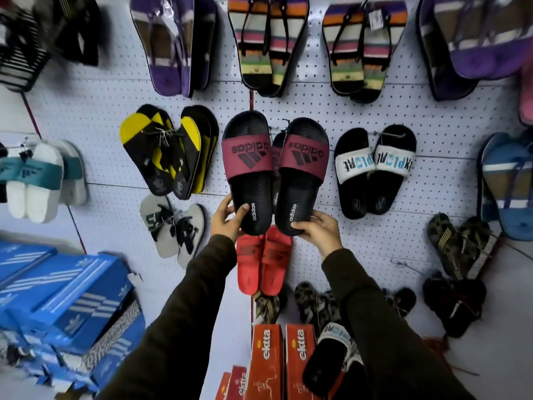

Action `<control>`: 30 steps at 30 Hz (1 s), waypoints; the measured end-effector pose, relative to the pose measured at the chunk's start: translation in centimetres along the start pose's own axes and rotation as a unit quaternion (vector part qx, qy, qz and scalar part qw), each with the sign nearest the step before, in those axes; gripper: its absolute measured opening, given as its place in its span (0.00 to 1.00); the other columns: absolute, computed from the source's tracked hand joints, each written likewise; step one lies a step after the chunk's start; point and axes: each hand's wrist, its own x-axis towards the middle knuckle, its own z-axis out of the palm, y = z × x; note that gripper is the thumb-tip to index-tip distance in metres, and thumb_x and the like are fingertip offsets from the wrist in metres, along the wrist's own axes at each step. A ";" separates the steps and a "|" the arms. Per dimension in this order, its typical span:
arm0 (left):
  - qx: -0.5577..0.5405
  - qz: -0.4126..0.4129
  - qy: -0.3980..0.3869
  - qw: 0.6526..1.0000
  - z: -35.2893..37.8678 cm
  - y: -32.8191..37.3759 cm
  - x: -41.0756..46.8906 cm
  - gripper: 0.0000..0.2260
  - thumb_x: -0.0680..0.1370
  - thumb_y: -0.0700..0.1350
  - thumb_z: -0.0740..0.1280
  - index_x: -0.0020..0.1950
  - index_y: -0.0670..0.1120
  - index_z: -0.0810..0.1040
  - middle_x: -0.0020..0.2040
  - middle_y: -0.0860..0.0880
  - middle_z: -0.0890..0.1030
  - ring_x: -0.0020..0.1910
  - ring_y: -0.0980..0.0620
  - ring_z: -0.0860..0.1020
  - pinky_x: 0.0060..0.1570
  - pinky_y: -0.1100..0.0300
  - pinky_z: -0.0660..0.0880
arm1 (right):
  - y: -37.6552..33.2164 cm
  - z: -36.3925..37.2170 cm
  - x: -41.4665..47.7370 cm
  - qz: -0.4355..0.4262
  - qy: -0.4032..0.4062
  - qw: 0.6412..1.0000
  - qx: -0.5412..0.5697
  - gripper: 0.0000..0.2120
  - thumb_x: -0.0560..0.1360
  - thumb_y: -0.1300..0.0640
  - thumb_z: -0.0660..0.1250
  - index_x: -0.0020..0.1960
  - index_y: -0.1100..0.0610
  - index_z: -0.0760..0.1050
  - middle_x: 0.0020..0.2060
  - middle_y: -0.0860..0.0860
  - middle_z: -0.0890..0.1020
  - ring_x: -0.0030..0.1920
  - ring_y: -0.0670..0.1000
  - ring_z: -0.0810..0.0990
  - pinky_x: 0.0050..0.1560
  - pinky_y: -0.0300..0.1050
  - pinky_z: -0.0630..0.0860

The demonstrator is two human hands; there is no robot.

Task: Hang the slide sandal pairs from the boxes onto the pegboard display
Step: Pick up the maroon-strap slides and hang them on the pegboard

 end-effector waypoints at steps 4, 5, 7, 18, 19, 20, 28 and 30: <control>0.001 0.020 -0.005 1.000 0.0 3.8 3.9 0.22 0.77 0.40 0.67 0.72 0.45 0.69 0.53 0.44 0.74 0.49 0.49 0.77 0.39 0.55 0.78 | -2.7 2.7 2.6 -0.021 -0.006 1.000 -0.006 0.25 0.68 0.77 0.70 0.65 0.71 0.74 0.59 0.66 0.83 0.54 0.60 0.83 0.42 0.41 0.84; -0.003 0.017 -0.003 1.000 -0.1 4.3 4.9 0.23 0.77 0.40 0.67 0.72 0.46 0.69 0.51 0.45 0.74 0.49 0.49 0.76 0.41 0.53 0.78 | -3.2 3.1 3.3 -0.020 -0.003 1.000 -0.013 0.25 0.68 0.76 0.71 0.65 0.70 0.75 0.59 0.66 0.83 0.55 0.60 0.84 0.44 0.42 0.83; -0.003 0.003 0.009 1.000 -0.4 4.5 6.7 0.23 0.77 0.40 0.67 0.72 0.47 0.68 0.45 0.49 0.76 0.51 0.47 0.76 0.46 0.48 0.78 | -3.5 3.7 4.7 -0.018 0.007 0.999 -0.033 0.24 0.67 0.75 0.72 0.63 0.68 0.77 0.58 0.64 0.84 0.57 0.61 0.85 0.45 0.43 0.83; 0.026 -0.112 0.020 0.993 -1.5 -2.1 10.5 0.22 0.76 0.40 0.68 0.70 0.47 0.70 0.41 0.49 0.76 0.51 0.46 0.75 0.38 0.49 0.77 | 1.9 4.1 8.4 0.062 0.015 0.995 -0.076 0.19 0.67 0.78 0.70 0.57 0.70 0.79 0.57 0.69 0.83 0.52 0.64 0.84 0.45 0.50 0.83; 0.029 -0.118 0.017 0.992 -1.4 -2.7 10.7 0.22 0.76 0.40 0.68 0.70 0.47 0.70 0.43 0.46 0.77 0.51 0.46 0.76 0.42 0.44 0.79 | 2.6 4.1 8.7 0.065 0.018 0.995 -0.070 0.20 0.67 0.79 0.70 0.58 0.69 0.78 0.58 0.70 0.82 0.51 0.63 0.83 0.44 0.50 0.83; 0.034 -0.119 0.014 0.992 -1.3 -3.2 10.8 0.23 0.76 0.40 0.68 0.70 0.47 0.70 0.46 0.44 0.78 0.52 0.46 0.76 0.49 0.39 0.79 | 3.1 4.1 8.9 0.065 0.023 0.996 -0.065 0.22 0.68 0.79 0.69 0.61 0.70 0.76 0.59 0.70 0.81 0.52 0.63 0.83 0.47 0.52 0.82; 0.065 -0.065 0.060 0.994 -0.1 -6.5 9.7 0.23 0.78 0.39 0.64 0.73 0.46 0.67 0.70 0.41 0.73 0.67 0.40 0.74 0.67 0.41 0.71 | 6.2 1.9 8.3 0.100 -0.022 0.984 -0.145 0.25 0.76 0.59 0.71 0.71 0.56 0.69 0.60 0.57 0.81 0.55 0.60 0.83 0.62 0.55 0.77; 0.075 -0.050 0.086 0.992 0.1 -8.2 8.3 0.23 0.78 0.39 0.64 0.72 0.47 0.67 0.68 0.45 0.74 0.61 0.44 0.76 0.63 0.44 0.75 | 7.3 0.5 7.5 0.118 -0.022 0.981 -0.155 0.24 0.77 0.56 0.71 0.71 0.55 0.69 0.59 0.54 0.80 0.56 0.60 0.84 0.62 0.56 0.77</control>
